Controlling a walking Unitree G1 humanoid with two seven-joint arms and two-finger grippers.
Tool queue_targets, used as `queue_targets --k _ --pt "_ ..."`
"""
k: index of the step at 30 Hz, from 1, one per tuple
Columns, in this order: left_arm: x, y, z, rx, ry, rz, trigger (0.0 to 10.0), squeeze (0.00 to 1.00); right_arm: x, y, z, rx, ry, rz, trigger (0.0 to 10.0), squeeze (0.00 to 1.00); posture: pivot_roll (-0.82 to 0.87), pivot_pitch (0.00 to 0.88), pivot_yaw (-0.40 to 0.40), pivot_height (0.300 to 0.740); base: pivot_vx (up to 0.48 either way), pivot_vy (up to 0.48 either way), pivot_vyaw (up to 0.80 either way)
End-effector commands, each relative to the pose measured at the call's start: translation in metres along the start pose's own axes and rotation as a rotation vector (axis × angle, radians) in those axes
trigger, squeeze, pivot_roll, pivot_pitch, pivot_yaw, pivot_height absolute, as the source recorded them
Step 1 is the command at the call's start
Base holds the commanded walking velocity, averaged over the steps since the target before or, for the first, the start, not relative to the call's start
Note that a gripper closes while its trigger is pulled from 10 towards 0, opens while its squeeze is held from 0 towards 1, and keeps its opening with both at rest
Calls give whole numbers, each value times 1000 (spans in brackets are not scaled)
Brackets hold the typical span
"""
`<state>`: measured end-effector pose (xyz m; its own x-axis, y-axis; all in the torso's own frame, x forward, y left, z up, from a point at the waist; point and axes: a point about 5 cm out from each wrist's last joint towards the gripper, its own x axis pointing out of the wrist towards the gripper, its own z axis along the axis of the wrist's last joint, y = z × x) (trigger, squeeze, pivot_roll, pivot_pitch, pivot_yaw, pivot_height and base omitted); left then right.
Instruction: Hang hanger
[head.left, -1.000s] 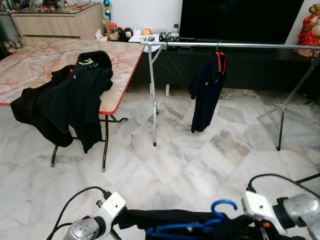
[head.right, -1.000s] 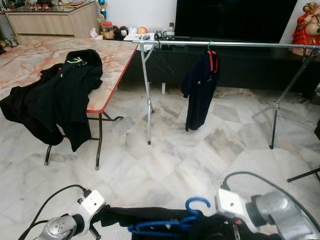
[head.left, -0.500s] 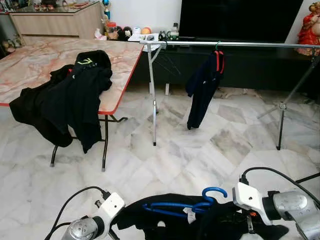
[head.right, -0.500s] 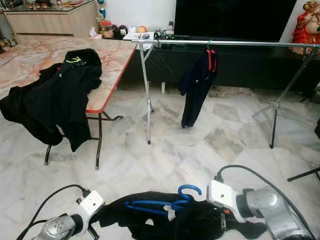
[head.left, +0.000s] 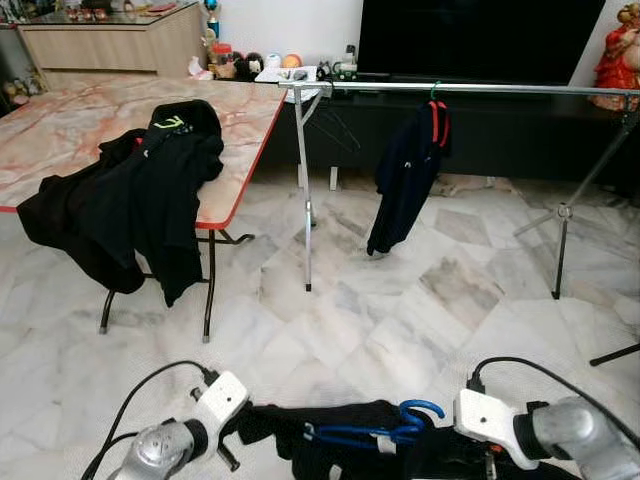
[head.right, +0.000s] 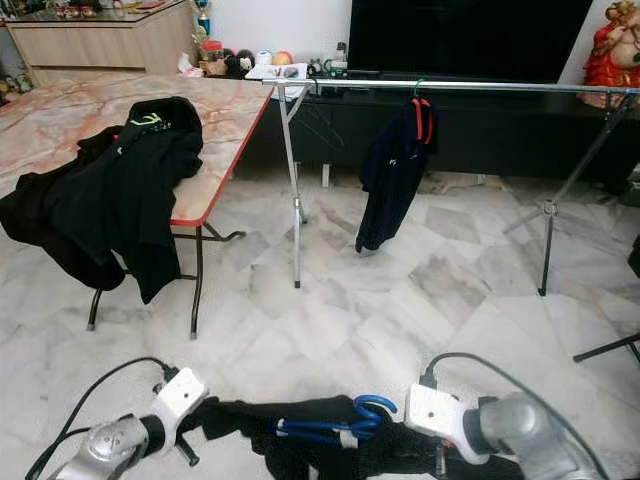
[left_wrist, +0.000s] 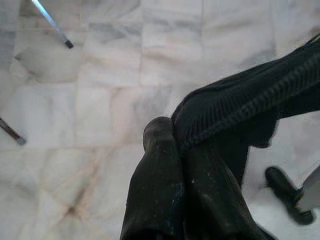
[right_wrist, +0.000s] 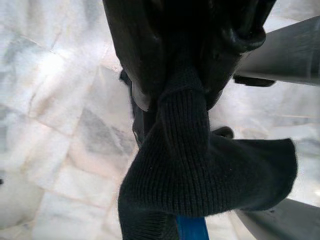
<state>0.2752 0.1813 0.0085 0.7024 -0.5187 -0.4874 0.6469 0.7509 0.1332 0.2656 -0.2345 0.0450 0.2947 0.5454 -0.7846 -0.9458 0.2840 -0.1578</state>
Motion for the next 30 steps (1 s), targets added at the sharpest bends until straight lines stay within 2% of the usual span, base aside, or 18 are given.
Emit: queue_targets --k 1,4,7,9,10,13,16,18,21,25,26,30 --pt "-4 7 6 -40 -32 -18 0 0 3 -10 5 1 5 -111 10000 0 55 63 32 740 0 0 0" --pt "-4 4 10 -55 -44 -70 0 0 14 -11 13 61 -62 -191 10000 0 60 62 33 740 0 0 0" --pt "-4 1 11 -57 -46 -100 0 0 21 -9 18 96 -107 -206 10000 0 62 62 33 740 0 0 0" --pt "-4 -3 17 -73 -70 -150 0 0 32 -5 26 171 -191 -230 10000 0 64 61 34 740 0 0 0" --pt "-4 -3 17 -73 -70 -150 0 0 32 -5 26 171 -191 -230 10000 0 64 61 34 740 0 0 0" --pt "-5 -8 27 -100 -116 -218 0 0 47 -1 37 268 -271 -273 10000 0 66 60 32 740 0 0 0" --pt "-5 -10 30 -105 -131 -242 0 0 51 1 39 282 -284 -277 10000 0 66 60 32 740 0 0 0" --pt "-8 -20 43 -110 -171 -338 0 0 64 3 42 361 -280 -362 10000 0 74 59 31 740 0 0 0" --pt "-8 -22 45 -109 -176 -355 0 0 66 3 42 380 -280 -377 10000 0 74 59 31 740 0 0 0" --pt "-10 -36 60 -87 -216 -470 0 0 70 -4 45 633 -378 -569 10000 0 74 52 28 740 0 0 0" --pt "-10 -36 60 -87 -216 -470 0 0 70 -4 45 633 -378 -569 10000 0 74 52 28 740 0 0 0" --pt "-12 -48 67 -86 -230 -553 0 0 72 -3 41 751 -407 -644 10000 0 77 47 26 740 0 0 0"
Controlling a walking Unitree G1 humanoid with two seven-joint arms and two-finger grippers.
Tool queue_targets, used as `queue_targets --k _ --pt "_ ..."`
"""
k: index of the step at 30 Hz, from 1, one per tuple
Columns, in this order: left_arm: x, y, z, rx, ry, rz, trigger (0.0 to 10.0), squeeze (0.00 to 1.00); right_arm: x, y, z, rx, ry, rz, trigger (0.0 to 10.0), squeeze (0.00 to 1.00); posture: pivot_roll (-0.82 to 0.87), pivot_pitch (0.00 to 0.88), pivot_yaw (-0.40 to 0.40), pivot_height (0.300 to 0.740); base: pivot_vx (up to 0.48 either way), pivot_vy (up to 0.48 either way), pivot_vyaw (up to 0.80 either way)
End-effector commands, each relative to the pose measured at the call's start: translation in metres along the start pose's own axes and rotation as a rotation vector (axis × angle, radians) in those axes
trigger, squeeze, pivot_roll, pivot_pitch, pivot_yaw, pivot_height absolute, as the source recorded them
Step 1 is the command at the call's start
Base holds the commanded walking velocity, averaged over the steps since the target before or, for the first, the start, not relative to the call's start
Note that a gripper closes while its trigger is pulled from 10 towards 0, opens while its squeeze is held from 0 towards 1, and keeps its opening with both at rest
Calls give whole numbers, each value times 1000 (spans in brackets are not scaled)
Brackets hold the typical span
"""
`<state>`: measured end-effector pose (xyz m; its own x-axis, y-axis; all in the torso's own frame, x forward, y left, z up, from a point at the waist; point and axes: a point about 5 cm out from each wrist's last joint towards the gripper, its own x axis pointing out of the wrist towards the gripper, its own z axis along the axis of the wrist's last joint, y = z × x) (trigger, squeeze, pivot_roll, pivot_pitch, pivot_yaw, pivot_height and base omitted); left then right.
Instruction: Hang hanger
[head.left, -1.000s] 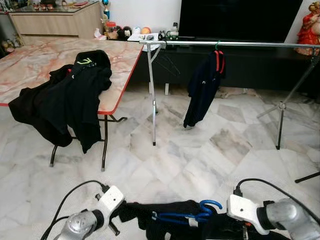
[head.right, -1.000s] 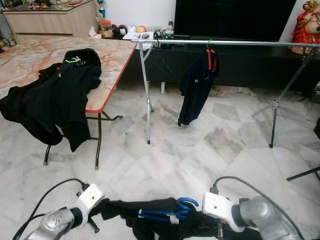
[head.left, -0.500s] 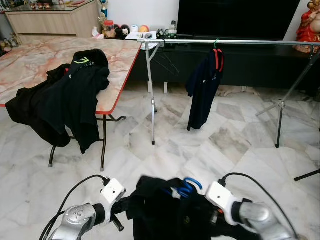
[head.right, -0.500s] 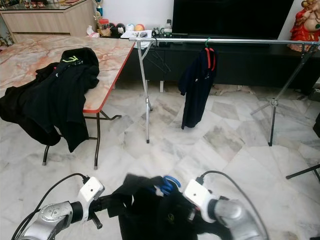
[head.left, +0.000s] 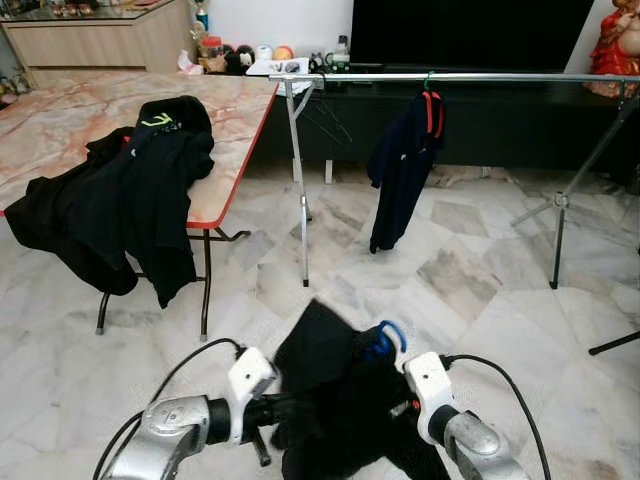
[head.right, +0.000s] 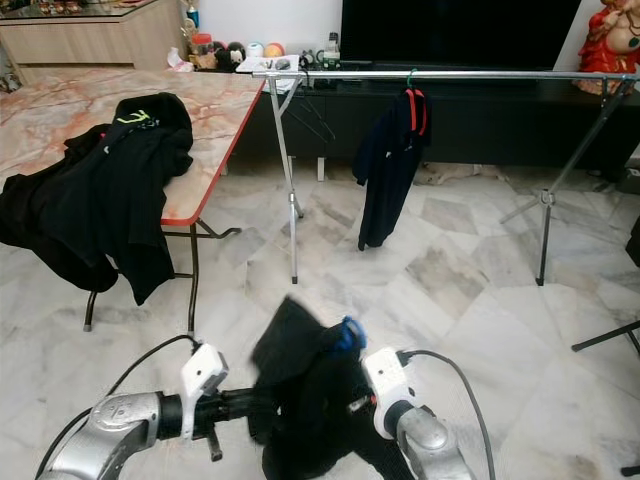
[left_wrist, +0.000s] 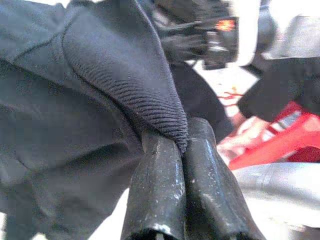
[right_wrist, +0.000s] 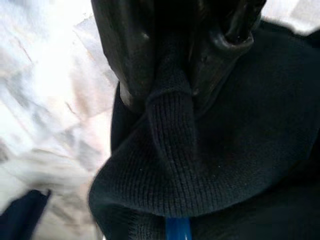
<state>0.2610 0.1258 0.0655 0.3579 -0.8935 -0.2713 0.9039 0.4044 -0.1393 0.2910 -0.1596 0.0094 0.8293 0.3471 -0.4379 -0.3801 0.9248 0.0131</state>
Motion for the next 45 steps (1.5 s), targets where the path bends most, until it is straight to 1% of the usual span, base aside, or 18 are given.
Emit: queue_targets --k 1,5,6,8,9,15,17,20,22,24,25,27,30,33,36,41,43,45 --pt "0 -8 0 -13 1 -52 0 0 1 -5 4 87 -44 -53 10000 0 77 47 26 740 0 0 0" --pt "0 -9 1 -13 3 -57 118 0 1 -4 4 99 -47 -50 10000 0 77 47 26 740 0 0 0" --pt "-1 -9 1 -22 9 -58 1569 0 2 -2 4 100 -48 -46 10000 0 77 42 27 740 0 0 0" --pt "-1 -9 1 -22 9 -58 1569 0 2 -2 4 100 -48 -46 10000 0 77 42 27 740 0 0 0" --pt "-3 -8 0 -24 18 -50 10000 1000 3 0 5 95 -51 -37 10000 0 79 38 28 740 0 0 0" --pt "-6 -6 0 -21 33 -23 10000 1000 8 8 9 62 -45 21 10000 0 79 36 29 740 0 0 0" --pt "-5 -3 3 -19 20 22 10000 1000 8 12 6 -7 -5 75 10000 0 76 44 21 740 0 0 0" --pt "-6 -1 5 -14 21 45 10000 1000 7 13 3 -48 27 129 10000 0 75 46 19 740 0 0 0" --pt "-9 7 6 1 22 109 10000 1000 4 13 2 -109 43 211 10000 0 76 47 19 740 0 0 0" --pt "-13 12 8 13 16 146 10000 1000 0 11 4 -159 35 303 10000 0 79 48 18 740 0 0 0" --pt "-13 12 8 13 16 146 10000 1000 0 11 4 -159 35 303 10000 0 79 48 18 740 0 0 0" --pt "-19 16 11 19 16 158 10000 1000 -6 3 13 -214 9 384 10000 0 79 48 16 740 0 0 0" --pt "-23 16 12 22 18 153 10000 1000 -9 -4 17 -243 3 412 10000 0 79 48 14 740 0 0 0" --pt "-31 17 6 50 95 136 10000 1000 -20 -20 24 -300 -10 480 10000 0 93 46 8 740 0 0 0" --pt "-37 16 -2 70 166 108 10000 1000 -30 -23 19 -387 31 595 10000 0 92 42 8 740 0 0 0" --pt "-41 13 -10 85 245 52 10000 1000 -45 -25 4 -465 141 787 10000 0 97 39 7 740 0 0 0" --pt "-40 11 -11 91 259 26 10000 1000 -48 -23 -2 -484 184 838 10000 0 97 38 8 740 0 0 0" --pt "-38 10 -9 88 251 7 10000 1000 -49 -19 -5 -557 195 883 10000 0 105 36 7 740 0 0 0"
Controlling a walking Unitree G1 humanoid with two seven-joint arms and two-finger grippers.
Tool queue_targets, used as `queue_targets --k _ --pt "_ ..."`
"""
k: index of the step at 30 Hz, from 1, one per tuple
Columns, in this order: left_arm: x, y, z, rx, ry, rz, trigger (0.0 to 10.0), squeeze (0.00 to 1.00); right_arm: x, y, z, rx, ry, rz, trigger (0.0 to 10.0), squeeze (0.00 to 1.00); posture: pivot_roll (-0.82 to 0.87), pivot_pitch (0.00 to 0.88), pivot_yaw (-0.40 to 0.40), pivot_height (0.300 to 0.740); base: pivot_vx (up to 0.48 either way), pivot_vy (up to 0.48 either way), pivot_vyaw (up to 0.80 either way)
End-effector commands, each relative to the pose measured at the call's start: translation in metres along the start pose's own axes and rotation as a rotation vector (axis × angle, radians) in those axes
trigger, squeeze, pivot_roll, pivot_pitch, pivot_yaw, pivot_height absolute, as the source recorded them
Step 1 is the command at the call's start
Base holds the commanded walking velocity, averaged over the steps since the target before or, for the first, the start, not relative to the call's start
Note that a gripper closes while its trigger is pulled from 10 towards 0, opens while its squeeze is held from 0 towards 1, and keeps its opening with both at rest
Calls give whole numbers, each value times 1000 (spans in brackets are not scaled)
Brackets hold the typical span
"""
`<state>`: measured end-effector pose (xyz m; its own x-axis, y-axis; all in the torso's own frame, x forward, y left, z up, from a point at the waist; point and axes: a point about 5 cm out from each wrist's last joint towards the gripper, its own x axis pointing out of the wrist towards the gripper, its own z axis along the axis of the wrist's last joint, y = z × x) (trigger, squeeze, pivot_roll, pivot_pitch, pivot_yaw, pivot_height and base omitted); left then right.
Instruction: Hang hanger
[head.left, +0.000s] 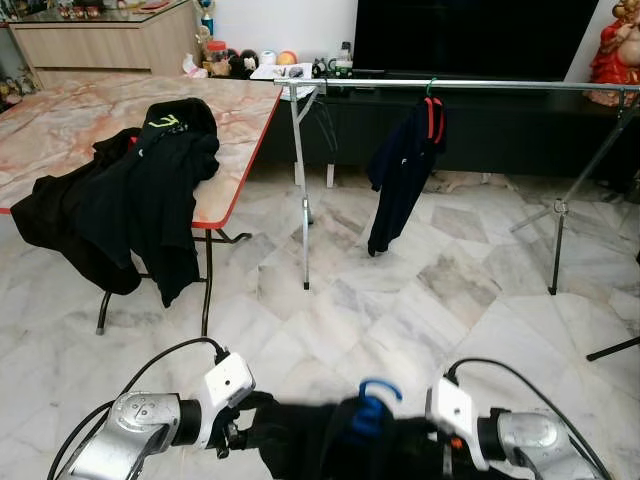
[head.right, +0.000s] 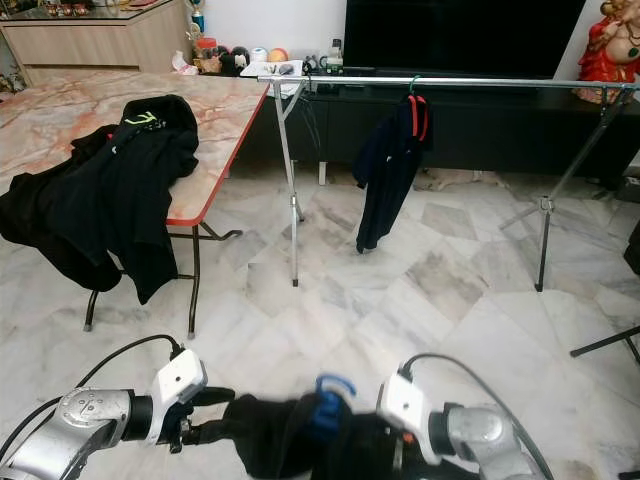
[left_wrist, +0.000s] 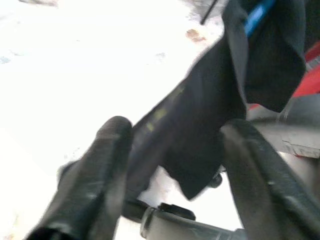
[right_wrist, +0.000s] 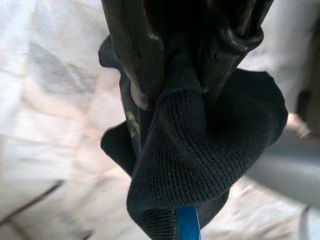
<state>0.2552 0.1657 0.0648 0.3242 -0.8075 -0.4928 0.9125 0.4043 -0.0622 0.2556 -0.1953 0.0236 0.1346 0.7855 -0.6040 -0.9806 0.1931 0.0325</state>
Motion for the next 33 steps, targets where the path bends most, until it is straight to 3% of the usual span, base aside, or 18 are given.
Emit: queue_targets --k 1,10,14,18,20,21,27,33 --pt "-1 -2 2 17 6 -23 10000 1000 0 1 2 -65 20 37 10000 0 105 36 7 740 0 0 0" --pt "-3 -7 2 15 26 -112 10000 1000 6 -1 8 -70 -5 67 10000 0 121 34 0 740 0 0 0" --pt "-2 -12 -4 25 76 -148 10000 1000 7 -12 19 -71 -63 -8 10000 0 124 37 -2 740 0 0 0" --pt "3 -11 -6 41 73 -114 10000 1000 8 -13 26 -78 -101 25 10000 0 122 36 -1 740 0 0 0" --pt "7 -10 -5 32 53 -99 10000 122 9 -13 30 -89 -115 43 10000 0 121 36 -1 740 0 0 0" --pt "9 -9 -4 29 39 -85 10000 0 10 -13 33 -92 -127 57 10000 0 121 35 0 740 0 0 0" --pt "16 -1 0 20 7 -17 10000 0 12 -13 38 -101 -147 103 10000 0 116 35 3 740 0 0 0" --pt "20 -4 -1 2 -5 -50 10000 0 12 -15 40 -102 -153 105 10000 0 110 35 4 740 0 0 0"
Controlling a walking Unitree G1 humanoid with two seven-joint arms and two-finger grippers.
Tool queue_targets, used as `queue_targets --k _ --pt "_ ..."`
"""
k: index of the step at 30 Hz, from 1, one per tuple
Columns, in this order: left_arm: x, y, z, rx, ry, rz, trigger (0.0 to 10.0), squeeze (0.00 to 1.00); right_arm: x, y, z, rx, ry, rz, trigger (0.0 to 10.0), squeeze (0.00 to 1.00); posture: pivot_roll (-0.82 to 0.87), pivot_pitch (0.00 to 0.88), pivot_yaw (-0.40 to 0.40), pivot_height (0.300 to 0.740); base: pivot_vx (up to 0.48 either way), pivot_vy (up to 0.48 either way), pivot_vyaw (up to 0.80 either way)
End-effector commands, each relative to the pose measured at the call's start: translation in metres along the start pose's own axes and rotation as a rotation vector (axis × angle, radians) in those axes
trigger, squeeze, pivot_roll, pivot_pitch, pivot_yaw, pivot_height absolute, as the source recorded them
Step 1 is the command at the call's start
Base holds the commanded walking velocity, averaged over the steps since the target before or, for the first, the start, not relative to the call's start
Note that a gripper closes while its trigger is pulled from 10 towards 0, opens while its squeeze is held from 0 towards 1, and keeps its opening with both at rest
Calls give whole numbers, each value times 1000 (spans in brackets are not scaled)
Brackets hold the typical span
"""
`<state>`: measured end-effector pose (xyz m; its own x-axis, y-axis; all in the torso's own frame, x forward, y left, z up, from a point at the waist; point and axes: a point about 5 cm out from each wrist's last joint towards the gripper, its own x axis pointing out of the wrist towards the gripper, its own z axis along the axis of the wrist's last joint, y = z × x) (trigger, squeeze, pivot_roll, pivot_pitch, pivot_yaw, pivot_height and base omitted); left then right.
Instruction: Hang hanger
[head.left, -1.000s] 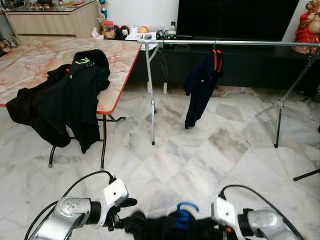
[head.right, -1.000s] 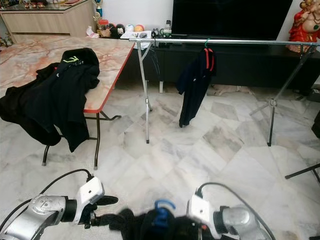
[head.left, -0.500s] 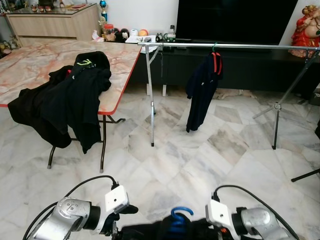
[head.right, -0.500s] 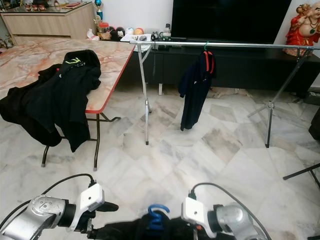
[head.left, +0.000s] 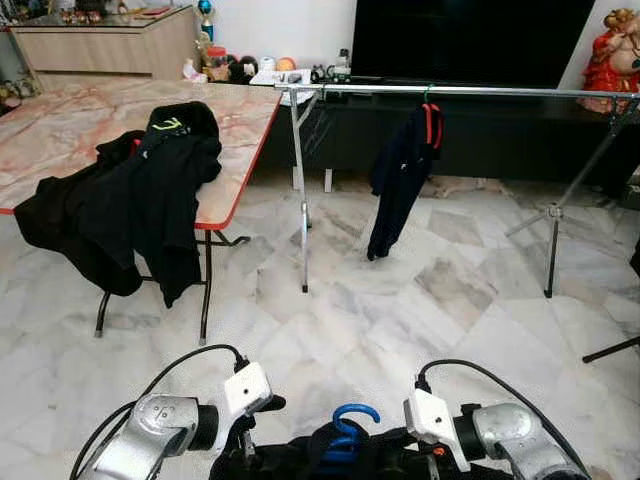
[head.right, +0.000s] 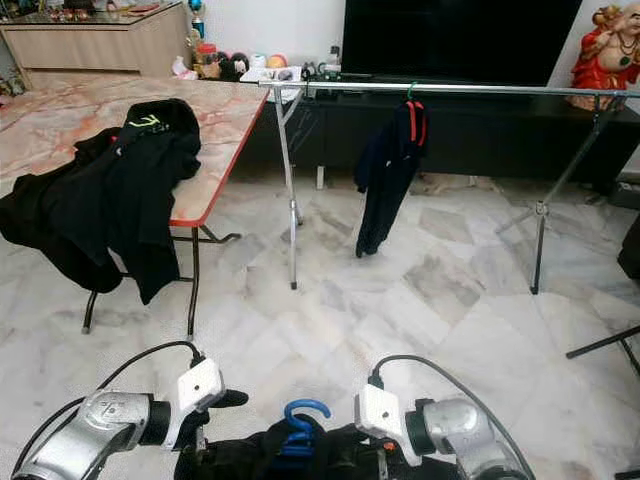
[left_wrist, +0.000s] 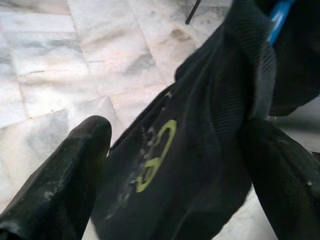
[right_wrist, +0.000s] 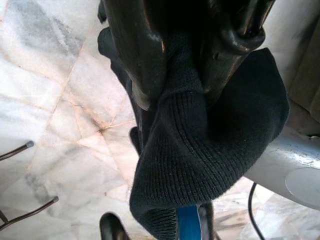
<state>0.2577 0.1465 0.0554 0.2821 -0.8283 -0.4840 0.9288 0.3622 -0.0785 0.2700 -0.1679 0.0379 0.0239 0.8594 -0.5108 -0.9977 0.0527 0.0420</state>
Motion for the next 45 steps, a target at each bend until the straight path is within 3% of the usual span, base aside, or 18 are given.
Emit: queue_targets --k 1,8,19,20,21,22,23,24,26,27,28,45 --pt "0 -1 -1 -12 -3 -22 10000 0 -3 -8 13 -37 -53 -19 10000 0 110 35 4 740 0 0 0" --pt "3 -5 -2 -21 -8 -52 10000 0 4 -15 30 -41 -134 9 10000 0 106 33 0 740 0 0 0" --pt "6 -6 1 -38 -40 -72 9882 0 11 -12 33 -53 -129 79 10000 0 106 28 -3 740 0 0 0" --pt "6 -7 1 -40 -45 -77 8667 0 11 -11 33 -53 -129 81 10000 0 102 24 -2 740 0 0 0" --pt "6 -7 1 -41 -46 -78 8667 0 11 -11 33 -53 -128 82 10000 0 102 24 -2 740 0 0 0" --pt "7 -7 2 -42 -47 -81 6706 0 11 -11 33 -53 -128 83 10000 0 101 23 -2 740 0 0 0" --pt "7 -7 2 -42 -47 -82 6706 0 11 -11 33 -53 -128 84 10000 0 101 23 -2 740 0 0 0" --pt "7 -8 2 -42 -48 -85 4549 0 12 -10 33 -53 -128 86 10000 0 101 21 -3 740 0 0 0" --pt "8 -8 3 -41 -51 -87 2000 0 13 -9 32 -52 -128 89 10000 0 101 21 -3 740 0 0 0" --pt "8 -8 3 -41 -52 -88 1529 0 13 -9 32 -51 -128 90 10000 0 101 21 -3 740 0 0 0" --pt "8 -8 4 -40 -54 -91 0 0 14 -9 32 -50 -129 91 10000 0 101 21 -3 740 0 0 0" --pt "12 -11 8 -54 -83 -124 0 0 15 -11 35 -46 -148 79 10000 0 100 29 -9 740 0 0 0"
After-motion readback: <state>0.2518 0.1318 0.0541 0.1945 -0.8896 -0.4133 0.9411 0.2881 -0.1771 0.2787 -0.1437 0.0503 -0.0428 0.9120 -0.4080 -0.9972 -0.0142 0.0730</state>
